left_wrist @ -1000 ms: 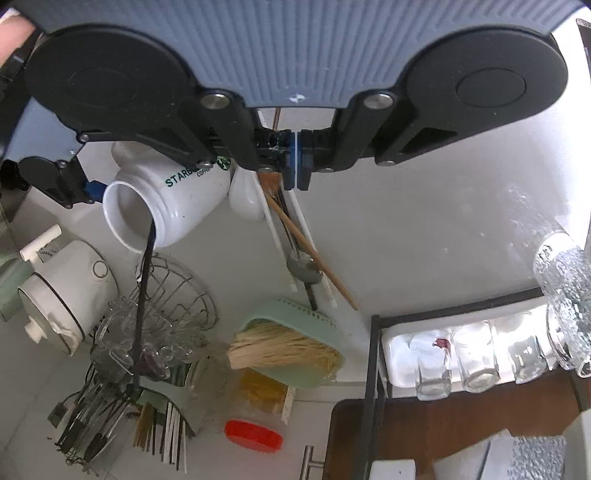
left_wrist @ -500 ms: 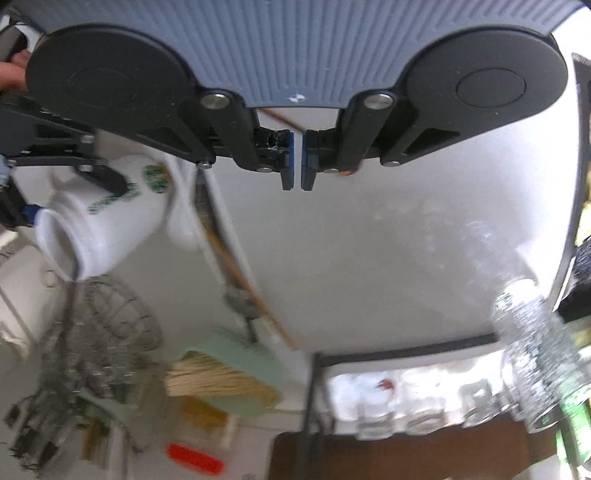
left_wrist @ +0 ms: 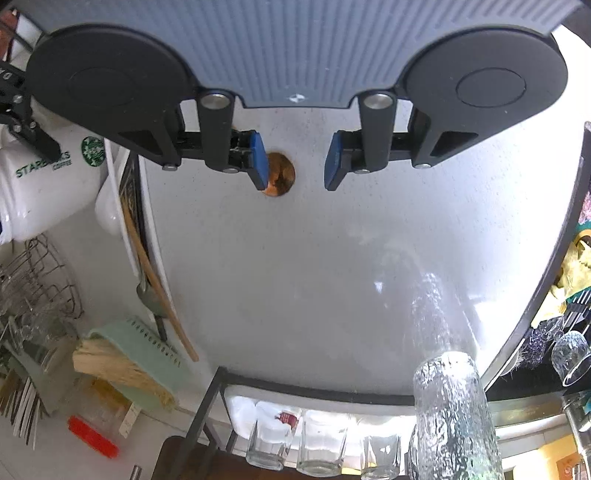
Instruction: Organize utensils
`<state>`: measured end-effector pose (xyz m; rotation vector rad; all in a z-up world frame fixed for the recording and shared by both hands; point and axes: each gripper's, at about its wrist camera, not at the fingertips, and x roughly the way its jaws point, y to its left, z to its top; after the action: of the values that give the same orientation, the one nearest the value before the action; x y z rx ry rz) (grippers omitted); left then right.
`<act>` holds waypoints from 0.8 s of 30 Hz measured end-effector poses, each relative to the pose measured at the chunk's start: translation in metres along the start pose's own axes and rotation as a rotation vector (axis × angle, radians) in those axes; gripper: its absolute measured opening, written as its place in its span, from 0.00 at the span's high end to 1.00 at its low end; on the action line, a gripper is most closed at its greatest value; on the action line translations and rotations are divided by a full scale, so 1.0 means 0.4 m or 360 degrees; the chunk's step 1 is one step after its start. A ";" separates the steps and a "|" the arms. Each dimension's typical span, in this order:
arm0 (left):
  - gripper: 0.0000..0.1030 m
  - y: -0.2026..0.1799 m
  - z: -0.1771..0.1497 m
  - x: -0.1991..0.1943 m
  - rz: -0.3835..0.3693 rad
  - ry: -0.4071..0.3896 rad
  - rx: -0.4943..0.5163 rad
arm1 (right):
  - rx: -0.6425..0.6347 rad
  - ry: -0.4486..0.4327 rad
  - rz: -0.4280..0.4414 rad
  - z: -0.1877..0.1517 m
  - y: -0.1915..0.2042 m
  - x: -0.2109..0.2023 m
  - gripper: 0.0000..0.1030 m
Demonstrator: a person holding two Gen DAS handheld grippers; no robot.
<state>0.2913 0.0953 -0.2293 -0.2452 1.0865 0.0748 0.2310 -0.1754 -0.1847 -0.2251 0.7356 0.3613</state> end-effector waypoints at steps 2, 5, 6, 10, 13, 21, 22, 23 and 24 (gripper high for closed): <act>0.63 -0.003 -0.008 0.011 0.0005 -0.0008 -0.0017 | -0.0010 -0.0011 0.0011 -0.002 -0.001 -0.001 0.13; 0.63 -0.014 -0.011 0.021 0.0006 -0.0032 -0.0006 | -0.0016 -0.0017 0.0022 -0.002 -0.003 0.000 0.13; 0.63 -0.018 -0.008 0.026 0.0006 -0.0038 0.0001 | -0.0020 -0.0019 0.0028 -0.003 -0.004 -0.001 0.13; 0.63 -0.036 0.001 0.046 0.0048 -0.0020 0.0025 | -0.0033 -0.0030 0.0038 -0.006 -0.007 -0.002 0.13; 0.63 -0.056 0.010 0.060 0.0095 -0.0001 0.0082 | -0.0025 -0.0035 0.0033 -0.006 -0.005 -0.002 0.13; 0.80 -0.077 0.024 0.071 0.0139 0.0085 0.0114 | 0.0002 -0.0048 0.0004 -0.007 0.001 -0.001 0.13; 0.82 -0.075 0.026 0.071 0.0133 0.0088 0.0108 | 0.0007 -0.0049 0.0000 -0.007 0.002 -0.001 0.13; 0.86 -0.071 0.027 0.069 0.0125 0.0087 0.0102 | 0.0011 -0.0051 -0.0003 -0.007 0.002 -0.001 0.13; 0.87 -0.069 0.030 0.068 0.0115 0.0088 0.0094 | 0.0016 -0.0053 -0.0008 -0.007 0.002 -0.001 0.13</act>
<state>0.3192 0.0698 -0.2435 -0.1556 1.1508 0.1012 0.2287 -0.1755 -0.1866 -0.2109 0.7036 0.3556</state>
